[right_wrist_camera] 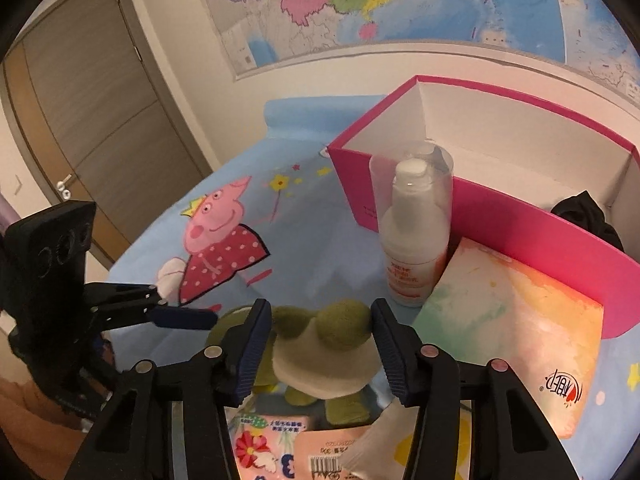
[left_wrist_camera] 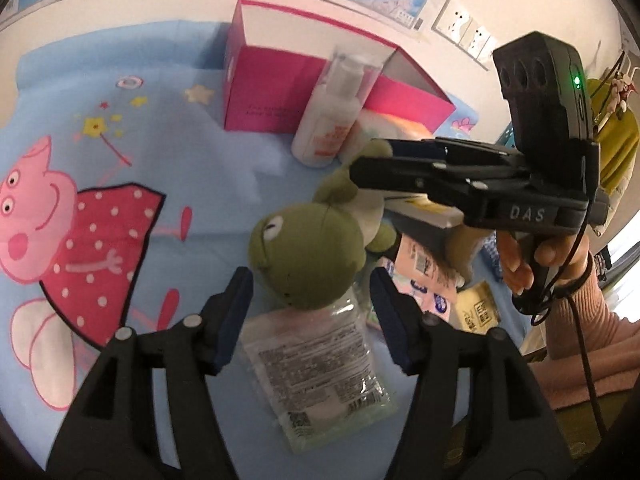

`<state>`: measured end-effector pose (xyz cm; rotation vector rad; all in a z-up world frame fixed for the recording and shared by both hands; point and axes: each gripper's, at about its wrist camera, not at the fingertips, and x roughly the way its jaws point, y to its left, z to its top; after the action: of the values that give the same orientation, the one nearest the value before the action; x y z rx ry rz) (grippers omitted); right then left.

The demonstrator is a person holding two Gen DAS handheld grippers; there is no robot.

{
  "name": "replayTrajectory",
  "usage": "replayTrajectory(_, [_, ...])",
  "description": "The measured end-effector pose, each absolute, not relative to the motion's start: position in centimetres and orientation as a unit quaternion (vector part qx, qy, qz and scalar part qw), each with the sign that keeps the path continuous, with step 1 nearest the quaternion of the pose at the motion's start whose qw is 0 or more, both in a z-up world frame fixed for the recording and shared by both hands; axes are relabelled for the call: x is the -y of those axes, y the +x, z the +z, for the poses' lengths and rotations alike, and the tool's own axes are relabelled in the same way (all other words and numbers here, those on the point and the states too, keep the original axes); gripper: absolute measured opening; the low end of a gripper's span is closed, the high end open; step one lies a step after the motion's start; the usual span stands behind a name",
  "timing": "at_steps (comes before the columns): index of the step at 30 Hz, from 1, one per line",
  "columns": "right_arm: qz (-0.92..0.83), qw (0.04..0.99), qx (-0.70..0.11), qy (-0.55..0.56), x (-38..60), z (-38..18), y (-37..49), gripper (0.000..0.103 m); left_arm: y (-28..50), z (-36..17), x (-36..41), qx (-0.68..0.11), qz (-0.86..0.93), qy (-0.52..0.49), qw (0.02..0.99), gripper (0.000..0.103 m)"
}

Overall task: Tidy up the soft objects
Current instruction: 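Grasp the green plush frog with the left gripper and lift it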

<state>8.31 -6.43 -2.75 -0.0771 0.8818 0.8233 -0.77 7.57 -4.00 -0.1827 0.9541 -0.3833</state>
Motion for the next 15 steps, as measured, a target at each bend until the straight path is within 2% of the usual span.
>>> replayTrajectory(3, [0.385, 0.824, -0.414, -0.028, 6.7, -3.0, 8.4, 0.041, -0.4, -4.6, -7.3, -0.462, -0.184, -0.094, 0.862, 0.062])
replayTrajectory(5, [0.380, 0.826, -0.414, -0.026, 7.0, -3.0, 8.5, 0.025, -0.2, -4.7, -7.3, -0.462, -0.184, -0.096, 0.862, 0.062])
replayTrajectory(7, [0.380, 0.826, -0.416, -0.021, 7.1, -3.1, 8.4, 0.025, 0.0, -4.8, -7.4, -0.462, -0.179, -0.101, 0.863, 0.060])
replayTrajectory(8, [0.378, 0.827, -0.415, -0.021, 7.1, -3.1, 8.2, 0.025, 0.1, -4.8, -7.5, -0.461, -0.173, -0.103, 0.864, 0.056])
replayTrajectory(15, [0.392, 0.831, -0.395, 0.004, 7.2, -1.6, 6.8, 0.024, -0.1, -3.7, -7.8, -0.446, -0.163, -0.098, 0.874, 0.055])
